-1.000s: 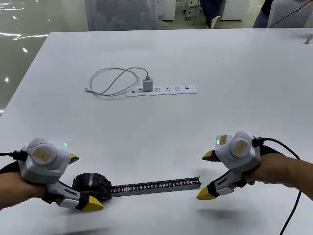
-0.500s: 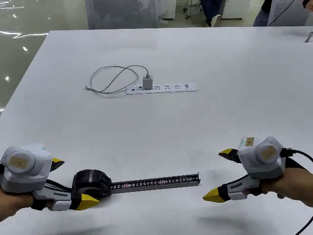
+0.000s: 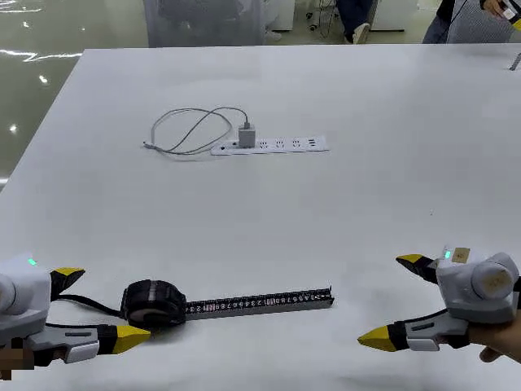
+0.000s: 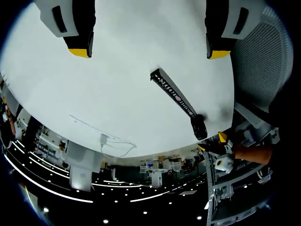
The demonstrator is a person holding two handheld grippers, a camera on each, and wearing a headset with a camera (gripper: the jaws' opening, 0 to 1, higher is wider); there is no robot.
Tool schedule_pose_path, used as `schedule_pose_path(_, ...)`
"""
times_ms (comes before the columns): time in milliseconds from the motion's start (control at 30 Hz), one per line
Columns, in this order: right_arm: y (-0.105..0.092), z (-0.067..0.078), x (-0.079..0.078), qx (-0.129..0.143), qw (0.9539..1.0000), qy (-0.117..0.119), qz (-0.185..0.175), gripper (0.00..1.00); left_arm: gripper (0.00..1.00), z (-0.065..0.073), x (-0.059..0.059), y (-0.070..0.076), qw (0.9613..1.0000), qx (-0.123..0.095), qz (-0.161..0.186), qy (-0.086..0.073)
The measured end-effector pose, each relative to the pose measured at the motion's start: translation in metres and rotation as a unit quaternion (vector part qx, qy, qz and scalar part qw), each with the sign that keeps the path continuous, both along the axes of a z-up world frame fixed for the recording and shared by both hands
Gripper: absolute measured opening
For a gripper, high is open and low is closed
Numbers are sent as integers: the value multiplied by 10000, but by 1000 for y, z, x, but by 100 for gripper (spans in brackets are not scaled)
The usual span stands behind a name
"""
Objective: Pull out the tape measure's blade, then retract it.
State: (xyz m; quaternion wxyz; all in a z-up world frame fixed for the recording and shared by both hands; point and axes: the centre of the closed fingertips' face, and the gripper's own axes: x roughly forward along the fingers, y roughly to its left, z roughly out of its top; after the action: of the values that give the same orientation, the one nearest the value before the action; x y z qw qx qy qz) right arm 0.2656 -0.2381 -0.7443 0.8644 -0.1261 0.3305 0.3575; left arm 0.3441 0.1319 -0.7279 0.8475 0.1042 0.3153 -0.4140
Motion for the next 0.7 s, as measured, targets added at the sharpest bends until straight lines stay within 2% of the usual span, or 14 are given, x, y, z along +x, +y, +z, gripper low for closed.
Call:
schedule_pose_path(100,-5,1,-7,27,10000,12,-53,99,99,5,-1,5,9998,-43,64,-190)
schedule_pose_path(267,-21,-1,-16,-6,9997,-19,-252,99,99,1,-13,18,9998,94,46,-187)
schedule_pose_path(333,-22,1,-20,98,9994,32,-337,99,99,-2,-18,25,9996,173,58,-203)
schedule_pose_path(433,-23,3,-26,121,9993,5,-350,99,99,1,-20,31,9991,173,52,-395)
schedule_pose_path(467,-23,3,-28,120,9993,-1,-355,99,99,1,-23,34,9990,167,48,-409)
schedule_pose_path(533,-26,3,-31,-9,9992,-61,-385,99,99,1,-26,37,9991,162,58,-381)
schedule_pose_path(600,-29,4,-35,-6,9988,-45,-482,99,99,-3,-29,42,9990,281,82,-335)
schedule_pose_path(700,-33,5,-38,-42,9984,-163,-535,99,99,-5,-29,47,9991,245,182,-296)
